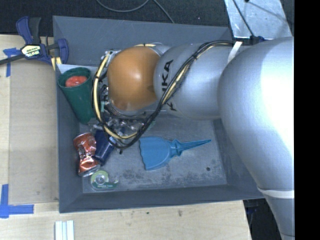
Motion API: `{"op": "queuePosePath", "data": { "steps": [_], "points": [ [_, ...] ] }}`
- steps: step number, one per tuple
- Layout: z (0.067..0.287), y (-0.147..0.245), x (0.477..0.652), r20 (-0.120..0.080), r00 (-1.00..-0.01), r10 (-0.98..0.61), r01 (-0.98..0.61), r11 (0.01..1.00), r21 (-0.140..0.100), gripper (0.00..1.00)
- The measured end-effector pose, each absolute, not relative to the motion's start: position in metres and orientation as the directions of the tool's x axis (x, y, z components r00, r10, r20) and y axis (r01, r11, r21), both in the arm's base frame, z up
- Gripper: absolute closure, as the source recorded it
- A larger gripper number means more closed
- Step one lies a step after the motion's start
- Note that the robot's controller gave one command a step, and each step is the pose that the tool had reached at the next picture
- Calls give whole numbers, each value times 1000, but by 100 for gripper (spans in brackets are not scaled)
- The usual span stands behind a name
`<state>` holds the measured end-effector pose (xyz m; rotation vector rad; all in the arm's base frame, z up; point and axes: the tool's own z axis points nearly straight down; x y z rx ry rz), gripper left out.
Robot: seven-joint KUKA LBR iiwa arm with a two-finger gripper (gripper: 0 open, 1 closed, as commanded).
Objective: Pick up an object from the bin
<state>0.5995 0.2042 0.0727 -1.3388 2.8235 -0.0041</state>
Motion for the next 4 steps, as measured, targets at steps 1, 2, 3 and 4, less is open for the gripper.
{"op": "queuePosePath", "data": {
  "steps": [1, 2, 3, 4],
  "points": [
    [77, 204, 599, -13, -634, -774, -774, 634, -9, 100],
    [87, 204, 599, -13, -634, -774, -774, 634, -9, 100],
    [96, 204, 599, -15, -634, -773, -773, 634, -9, 100],
    [106, 204, 599, -14, -635, -773, -773, 635, -9, 100]
  ]
}}
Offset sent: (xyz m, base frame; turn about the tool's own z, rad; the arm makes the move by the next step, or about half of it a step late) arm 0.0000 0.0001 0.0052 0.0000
